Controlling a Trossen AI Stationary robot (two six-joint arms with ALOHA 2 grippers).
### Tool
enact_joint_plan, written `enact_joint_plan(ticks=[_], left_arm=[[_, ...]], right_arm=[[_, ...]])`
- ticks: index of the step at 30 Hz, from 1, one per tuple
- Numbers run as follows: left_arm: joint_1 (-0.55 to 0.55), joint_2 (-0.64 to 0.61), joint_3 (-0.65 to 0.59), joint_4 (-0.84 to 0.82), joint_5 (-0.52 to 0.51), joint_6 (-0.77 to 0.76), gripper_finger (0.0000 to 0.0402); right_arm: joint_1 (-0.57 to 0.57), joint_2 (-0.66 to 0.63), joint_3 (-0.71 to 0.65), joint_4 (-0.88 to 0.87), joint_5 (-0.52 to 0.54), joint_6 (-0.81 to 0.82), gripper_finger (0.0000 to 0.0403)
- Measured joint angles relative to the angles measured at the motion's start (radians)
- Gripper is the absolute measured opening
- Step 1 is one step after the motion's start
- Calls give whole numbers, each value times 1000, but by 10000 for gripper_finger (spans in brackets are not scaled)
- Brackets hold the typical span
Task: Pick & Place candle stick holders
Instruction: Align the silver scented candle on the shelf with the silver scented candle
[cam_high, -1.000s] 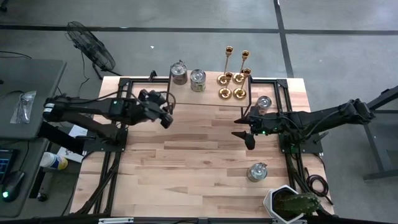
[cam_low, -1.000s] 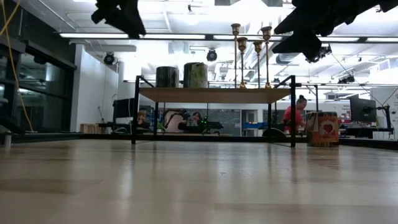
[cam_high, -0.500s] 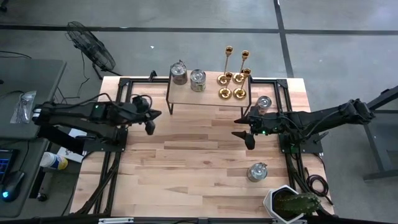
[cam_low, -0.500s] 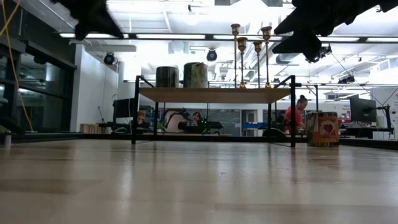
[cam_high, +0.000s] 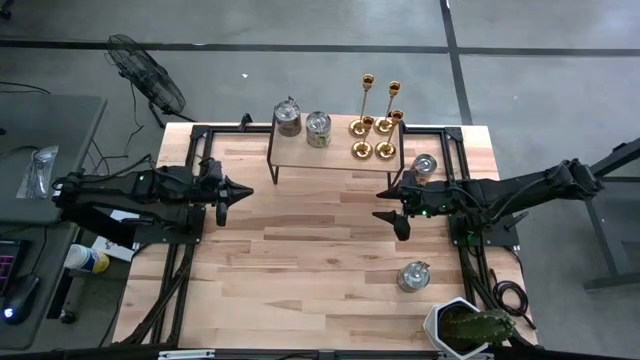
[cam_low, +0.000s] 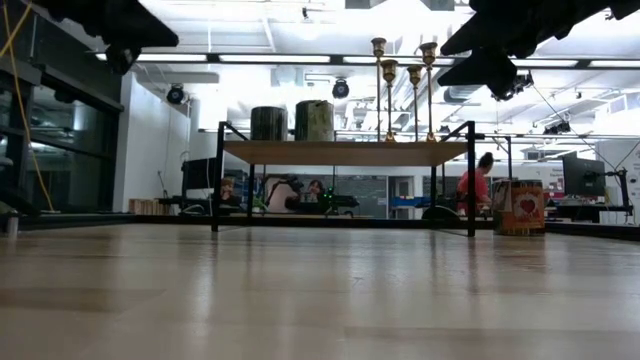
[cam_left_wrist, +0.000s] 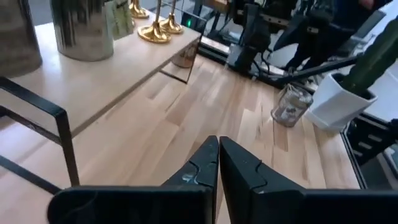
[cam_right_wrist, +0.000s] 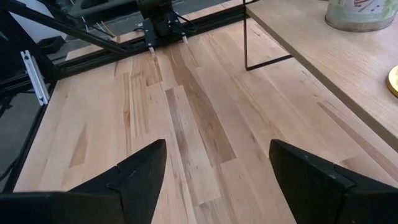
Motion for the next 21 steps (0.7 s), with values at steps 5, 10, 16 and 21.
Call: enact_joint_plan(ticks=[5,10,16,21], left_arm=[[0,-71,-69,24,43,10,12],[0,-149,-196,184,196,27,12],[0,-181,-386,497,344,1,12],[0,-180,-482,649,351,-3,12]], right_arm=[[0,0,0,0,0,0,278],[0,0,0,0,0,0,278],[0,0,0,0,0,0,278],[0,0,0,0,0,0,278]])
